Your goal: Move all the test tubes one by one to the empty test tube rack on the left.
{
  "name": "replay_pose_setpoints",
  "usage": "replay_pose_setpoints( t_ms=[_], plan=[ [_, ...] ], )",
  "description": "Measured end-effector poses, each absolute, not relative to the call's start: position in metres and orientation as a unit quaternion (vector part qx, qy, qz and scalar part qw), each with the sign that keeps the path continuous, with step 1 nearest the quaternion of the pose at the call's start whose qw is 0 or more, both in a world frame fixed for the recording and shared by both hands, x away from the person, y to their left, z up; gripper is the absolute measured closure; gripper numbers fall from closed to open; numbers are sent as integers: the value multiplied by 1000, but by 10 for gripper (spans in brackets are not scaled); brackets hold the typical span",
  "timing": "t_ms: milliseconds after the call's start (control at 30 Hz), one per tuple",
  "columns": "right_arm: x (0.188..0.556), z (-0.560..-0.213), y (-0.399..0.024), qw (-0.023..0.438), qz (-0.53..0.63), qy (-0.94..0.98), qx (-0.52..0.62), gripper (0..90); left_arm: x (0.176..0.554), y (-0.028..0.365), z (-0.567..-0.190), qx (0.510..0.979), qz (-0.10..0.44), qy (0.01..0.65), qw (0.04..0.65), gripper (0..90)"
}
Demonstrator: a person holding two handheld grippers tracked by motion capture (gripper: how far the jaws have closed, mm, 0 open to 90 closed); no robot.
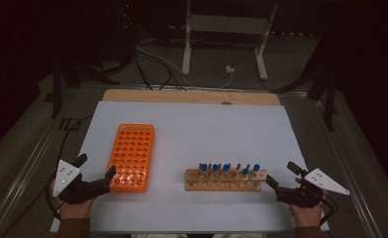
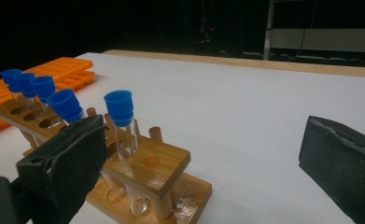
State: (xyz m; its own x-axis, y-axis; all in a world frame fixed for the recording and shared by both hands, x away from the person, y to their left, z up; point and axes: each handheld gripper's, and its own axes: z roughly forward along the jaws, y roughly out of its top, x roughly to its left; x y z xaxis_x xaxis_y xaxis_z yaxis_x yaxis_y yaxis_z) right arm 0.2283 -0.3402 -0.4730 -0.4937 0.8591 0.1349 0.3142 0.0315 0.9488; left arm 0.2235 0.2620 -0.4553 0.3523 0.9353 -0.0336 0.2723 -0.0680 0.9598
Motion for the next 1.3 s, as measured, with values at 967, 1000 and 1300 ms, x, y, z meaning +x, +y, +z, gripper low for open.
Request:
replay_pose_setpoints(
  t_ms=[967, 1000, 1300],
  plan=[
    [227, -443, -315, 230, 545, 703, 393, 298, 222, 253, -455, 663, 324, 451, 502, 4],
    [227, -443, -313, 230, 543, 706, 392, 310, 223, 253, -455, 664, 324, 450, 502, 4],
    [233, -446, -303, 228, 526, 721, 390, 515, 223, 249, -455, 669, 320, 447, 500, 5]
  ],
)
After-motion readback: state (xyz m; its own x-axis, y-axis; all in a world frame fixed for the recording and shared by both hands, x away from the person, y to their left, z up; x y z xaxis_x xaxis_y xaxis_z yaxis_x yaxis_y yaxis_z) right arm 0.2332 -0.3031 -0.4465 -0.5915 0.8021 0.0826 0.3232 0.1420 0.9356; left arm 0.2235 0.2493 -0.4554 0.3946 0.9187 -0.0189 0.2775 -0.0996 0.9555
